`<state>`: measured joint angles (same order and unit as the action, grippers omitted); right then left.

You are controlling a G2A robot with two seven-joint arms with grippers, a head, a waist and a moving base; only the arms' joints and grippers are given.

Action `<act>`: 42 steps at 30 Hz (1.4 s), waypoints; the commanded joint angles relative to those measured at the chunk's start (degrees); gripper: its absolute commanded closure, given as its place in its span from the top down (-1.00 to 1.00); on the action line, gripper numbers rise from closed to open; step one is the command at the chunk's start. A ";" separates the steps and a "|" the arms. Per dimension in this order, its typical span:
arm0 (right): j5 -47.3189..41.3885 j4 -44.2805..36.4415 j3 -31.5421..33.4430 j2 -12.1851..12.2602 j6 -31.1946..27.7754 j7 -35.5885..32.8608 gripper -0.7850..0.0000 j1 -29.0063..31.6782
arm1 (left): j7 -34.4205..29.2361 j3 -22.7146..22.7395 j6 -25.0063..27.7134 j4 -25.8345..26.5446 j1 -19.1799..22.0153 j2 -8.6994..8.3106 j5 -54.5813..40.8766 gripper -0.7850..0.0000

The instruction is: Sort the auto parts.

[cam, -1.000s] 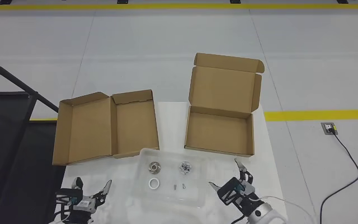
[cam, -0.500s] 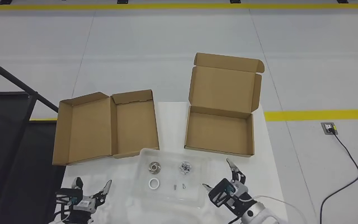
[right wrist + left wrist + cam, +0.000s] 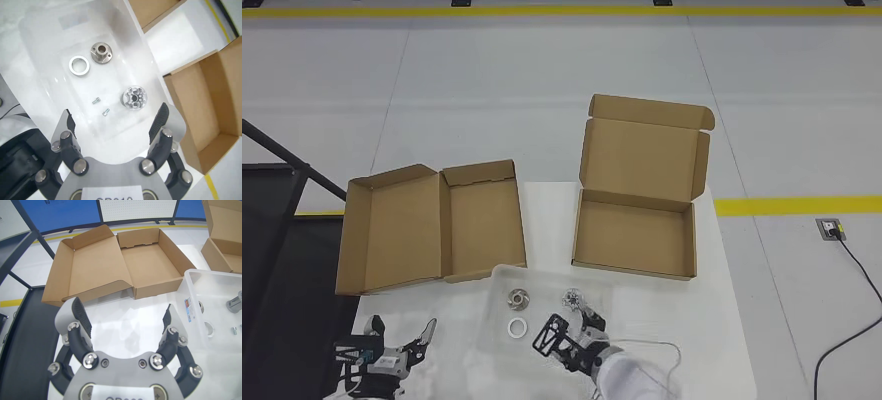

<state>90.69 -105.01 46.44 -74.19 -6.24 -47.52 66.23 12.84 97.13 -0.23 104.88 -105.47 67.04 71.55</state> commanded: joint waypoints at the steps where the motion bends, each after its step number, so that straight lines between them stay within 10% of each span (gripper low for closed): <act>1: -4.19 1.64 -0.45 -0.83 1.39 -1.93 1.00 -2.30 | 0.01 -0.01 0.01 0.01 0.01 0.00 0.01 1.00; 18: -5.13 2.80 1.22 -1.55 8.62 5.70 1.00 -1.06 | 0.01 -0.01 0.01 0.01 0.01 0.00 0.01 1.00; 39: -11.87 18.39 -2.67 -6.51 13.16 -4.42 0.99 -11.90 | 0.01 -0.01 0.01 0.01 0.01 0.00 0.01 1.00; 42: -13.13 20.01 -2.63 -7.16 14.02 -4.19 0.73 -12.66 | 0.01 -0.01 0.01 0.01 0.01 0.00 0.01 1.00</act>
<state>78.10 -85.52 43.75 -81.15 7.61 -51.84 53.79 12.85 97.12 -0.22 104.89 -105.47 67.04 71.56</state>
